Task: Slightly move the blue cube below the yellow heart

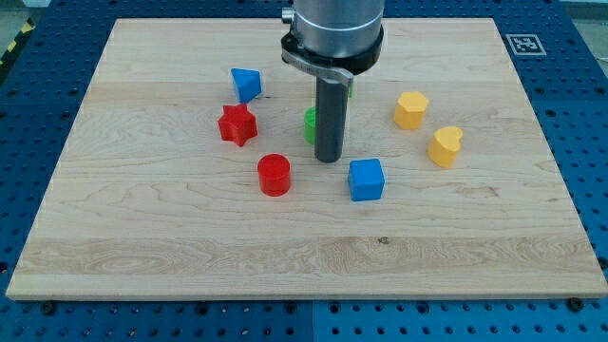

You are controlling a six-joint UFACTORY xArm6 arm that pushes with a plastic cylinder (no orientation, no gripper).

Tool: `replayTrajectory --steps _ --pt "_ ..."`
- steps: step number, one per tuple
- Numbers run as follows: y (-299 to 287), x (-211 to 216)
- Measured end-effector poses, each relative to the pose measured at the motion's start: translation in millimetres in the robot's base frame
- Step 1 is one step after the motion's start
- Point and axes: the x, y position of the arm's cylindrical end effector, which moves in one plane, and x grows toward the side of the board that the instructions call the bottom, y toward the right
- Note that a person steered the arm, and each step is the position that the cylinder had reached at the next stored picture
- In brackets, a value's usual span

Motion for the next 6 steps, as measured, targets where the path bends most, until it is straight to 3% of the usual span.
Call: replayTrajectory --steps 1,3,5,6 --pt "1 25" --pt "21 31" --pt "80 39" --pt "76 46"
